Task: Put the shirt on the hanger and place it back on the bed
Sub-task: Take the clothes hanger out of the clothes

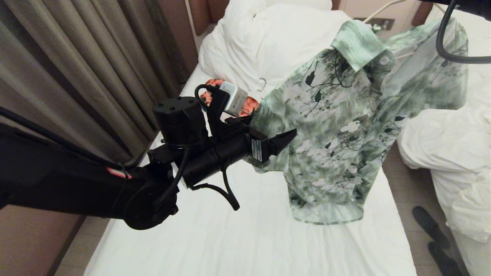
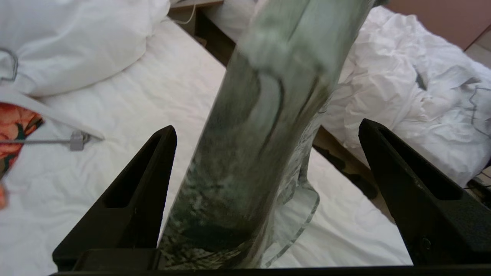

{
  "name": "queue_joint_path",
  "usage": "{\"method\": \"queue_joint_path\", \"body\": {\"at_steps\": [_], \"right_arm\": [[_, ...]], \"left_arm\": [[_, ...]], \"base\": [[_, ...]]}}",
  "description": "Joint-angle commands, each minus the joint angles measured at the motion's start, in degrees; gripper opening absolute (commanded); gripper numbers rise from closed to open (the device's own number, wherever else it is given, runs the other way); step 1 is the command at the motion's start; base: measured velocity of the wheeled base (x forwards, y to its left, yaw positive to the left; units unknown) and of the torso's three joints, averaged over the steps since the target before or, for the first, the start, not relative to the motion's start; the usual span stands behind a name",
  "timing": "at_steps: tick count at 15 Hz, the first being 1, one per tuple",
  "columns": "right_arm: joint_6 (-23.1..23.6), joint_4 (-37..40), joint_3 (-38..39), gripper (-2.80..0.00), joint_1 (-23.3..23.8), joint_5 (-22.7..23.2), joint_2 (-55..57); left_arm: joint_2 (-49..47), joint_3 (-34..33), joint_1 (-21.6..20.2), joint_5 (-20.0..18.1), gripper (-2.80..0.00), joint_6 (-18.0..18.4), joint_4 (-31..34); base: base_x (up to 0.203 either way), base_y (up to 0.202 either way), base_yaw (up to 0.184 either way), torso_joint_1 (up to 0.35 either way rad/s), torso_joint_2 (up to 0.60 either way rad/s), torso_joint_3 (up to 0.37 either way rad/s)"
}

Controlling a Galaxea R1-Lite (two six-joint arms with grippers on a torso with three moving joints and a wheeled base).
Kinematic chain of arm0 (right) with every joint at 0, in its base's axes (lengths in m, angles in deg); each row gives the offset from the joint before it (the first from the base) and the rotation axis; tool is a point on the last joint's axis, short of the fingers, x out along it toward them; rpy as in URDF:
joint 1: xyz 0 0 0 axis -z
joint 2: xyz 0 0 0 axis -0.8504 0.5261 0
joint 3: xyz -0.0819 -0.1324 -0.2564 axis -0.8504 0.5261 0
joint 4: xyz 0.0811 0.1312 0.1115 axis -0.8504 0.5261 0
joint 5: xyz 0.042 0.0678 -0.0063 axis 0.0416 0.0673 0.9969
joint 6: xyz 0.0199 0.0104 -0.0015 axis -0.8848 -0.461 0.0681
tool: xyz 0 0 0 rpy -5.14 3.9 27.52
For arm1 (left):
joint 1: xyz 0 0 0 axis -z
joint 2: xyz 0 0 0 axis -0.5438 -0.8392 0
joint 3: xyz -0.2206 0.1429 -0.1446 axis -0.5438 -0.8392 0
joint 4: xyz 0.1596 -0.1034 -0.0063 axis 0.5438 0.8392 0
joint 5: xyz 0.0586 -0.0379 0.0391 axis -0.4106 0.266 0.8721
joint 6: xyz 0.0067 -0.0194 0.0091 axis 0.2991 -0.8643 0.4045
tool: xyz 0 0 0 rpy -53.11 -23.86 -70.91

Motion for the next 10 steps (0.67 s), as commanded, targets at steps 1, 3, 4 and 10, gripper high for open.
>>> {"method": "queue_joint_path", "body": {"at_steps": [1,3,4,10], "right_arm": [[0.0,-0.1,0.0,-2.8,-0.2,0.0,0.1],[0.0,-0.1,0.0,-2.8,-0.2,-0.1,0.1],[0.1,-0.1,0.0,-2.8,-0.2,-0.1,0.1],[0.3,-0.1,-0.9,-2.8,0.1,-0.3,0.5]], "left_arm": [[-1.0,0.1,0.3,0.6,-2.8,0.0,-0.3],[-1.0,0.3,0.1,0.6,-2.8,0.0,-0.3],[-1.0,0.6,-0.1,0.6,-2.8,0.0,-0.3],[-0.9,1.8,-4.9,0.2,-2.8,1.7,1.9]], "base": [[0.0,0.0,0.0,0.0,0.0,0.0],[0.0,0.0,0.0,0.0,0.0,0.0],[0.0,0.0,0.0,0.0,0.0,0.0],[0.0,0.0,0.0,0.0,0.0,0.0]]}}
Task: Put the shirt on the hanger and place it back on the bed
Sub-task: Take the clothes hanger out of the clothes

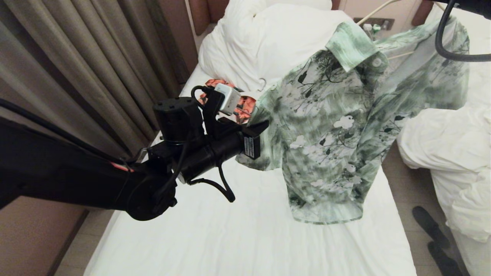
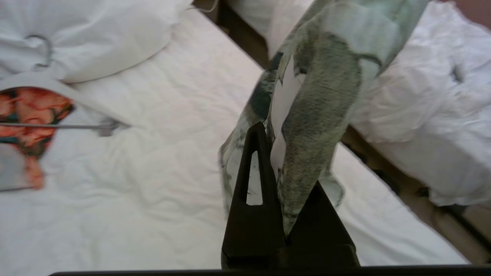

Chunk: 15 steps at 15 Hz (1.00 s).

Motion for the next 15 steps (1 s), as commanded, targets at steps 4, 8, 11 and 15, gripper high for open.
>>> {"method": "queue_joint_path", "body": {"at_steps": [4,8,11,15], "right_arm": [[0.1,0.0,-1.1,-2.8,1.1,0.0,0.1],[0.1,0.1,-1.1,-2.8,2.1,0.0,0.1],[0.1,1.1,-1.2,-2.8,3.2,0.2,-0.1],[0.1,2.9,-1.2,-2.8,3.5,0.3,-0.7]], "left_arm": [[1.7,1.5,-2.1,-0.1,-2.8,0.5,5.0],[2.2,2.7,-2.6,0.5,-2.8,0.4,6.6],[2.2,3.1,-4.1,0.3,-2.8,0.3,6.5],[2.1,3.4,-4.6,0.1,-2.8,0.3,6.5]], "base": [[0.0,0.0,0.0,0.0,0.0,0.0],[0.0,0.0,0.0,0.0,0.0,0.0],[0.0,0.0,0.0,0.0,0.0,0.0],[0.0,0.0,0.0,0.0,0.0,0.0]]}}
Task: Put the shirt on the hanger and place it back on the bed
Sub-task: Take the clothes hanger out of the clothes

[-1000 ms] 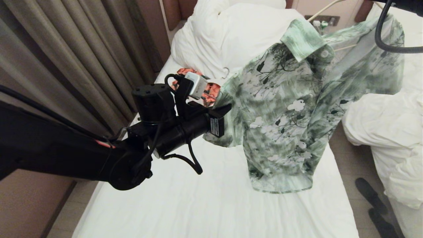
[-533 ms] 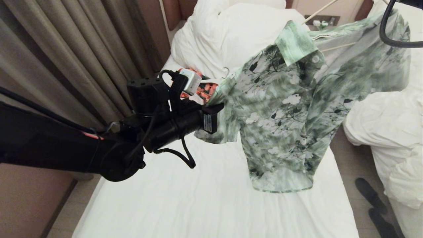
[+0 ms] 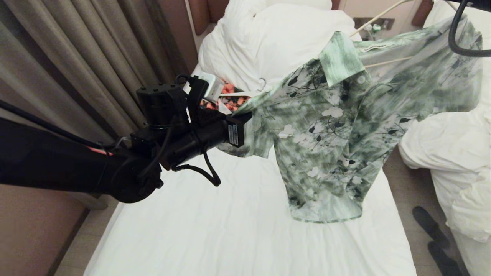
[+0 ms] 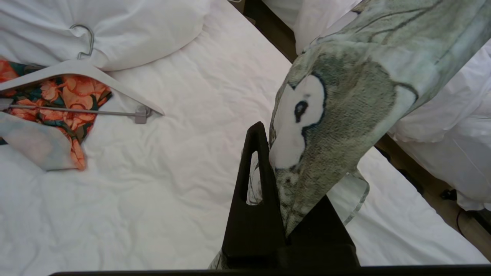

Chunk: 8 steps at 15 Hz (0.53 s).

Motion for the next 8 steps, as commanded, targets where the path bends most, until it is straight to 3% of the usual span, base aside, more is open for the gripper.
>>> {"method": "queue_joint_path", "body": {"at_steps": [1,3,4,8], "right_arm": [[0.0,-0.1,0.0,-2.8,0.0,0.0,-0.3],[0.0,-0.2,-0.1,-2.8,0.0,0.0,-0.2],[0.1,-0.2,-0.1,-2.8,0.0,0.0,-0.2],[0.1,-0.3,-0.1,-2.8,0.0,0.0,0.3]], "left_arm": [[0.3,0.1,0.0,0.0,-2.8,-0.1,-0.5],[0.8,-0.4,0.1,0.2,-2.8,0.1,-0.7],[1.0,-0.4,0.1,0.1,0.0,0.2,-0.7],[3.7,-1.6,0.2,-1.0,0.0,0.0,-0.6]], "base": [[0.0,0.0,0.0,0.0,0.0,0.0],[0.0,0.0,0.0,0.0,0.0,0.0],[0.0,0.0,0.0,0.0,0.0,0.0],[0.0,0.0,0.0,0.0,0.0,0.0]]}}
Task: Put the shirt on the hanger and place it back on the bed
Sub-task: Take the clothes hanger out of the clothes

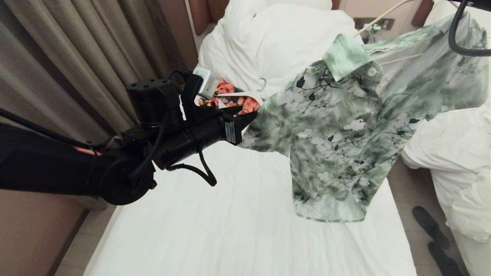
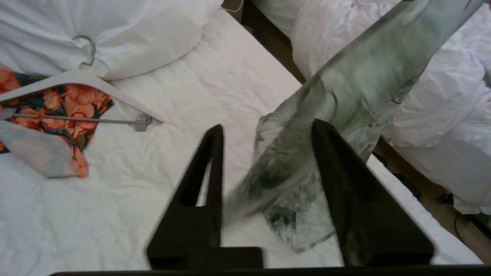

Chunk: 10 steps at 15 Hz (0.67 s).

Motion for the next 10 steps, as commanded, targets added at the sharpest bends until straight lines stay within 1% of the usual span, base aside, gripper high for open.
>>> {"method": "queue_joint_path", "body": {"at_steps": [1,2,3,5,7,8,9,10], "right_arm": [[0.1,-0.1,0.0,-2.8,0.0,0.0,0.3],[0.2,-0.1,0.0,-2.8,0.0,0.0,0.3],[0.2,-0.2,-0.1,-2.8,0.0,0.0,0.4],[0.2,-0.2,-0.1,-2.8,0.0,0.0,0.7],[0.7,-0.2,-0.3,-2.8,0.0,0.0,1.0],[0.9,-0.2,-0.3,-2.8,-0.1,-0.1,1.3],[1.0,-0.2,-0.4,-2.8,-0.3,-0.1,1.4],[1.0,-0.2,-0.5,-2.8,-0.4,0.0,1.4]], "left_arm": [[1.8,-0.4,-0.7,-0.5,0.0,0.1,-0.3],[2.0,-0.4,-2.0,-0.7,0.0,0.1,-0.4],[2.3,-0.3,-4.6,-2.0,0.0,0.1,-0.5],[2.7,0.0,-9.8,-6.0,0.0,0.0,-0.8],[2.9,0.6,-14.1,-8.1,0.0,0.0,-1.1],[2.8,0.5,-15.1,-9.4,-2.8,0.1,-1.4],[2.9,0.4,-16.4,-11.2,-2.8,0.2,-1.7],[2.8,0.5,-17.9,-12.0,-2.8,0.2,-1.7]], "base": [[0.0,0.0,0.0,0.0,0.0,0.0],[0.0,0.0,0.0,0.0,0.0,0.0],[0.0,0.0,0.0,0.0,0.0,0.0],[0.0,0.0,0.0,0.0,0.0,0.0],[0.0,0.0,0.0,0.0,0.0,0.0],[0.0,0.0,0.0,0.0,0.0,0.0],[0.0,0.0,0.0,0.0,0.0,0.0],[0.0,0.0,0.0,0.0,0.0,0.0]]}}
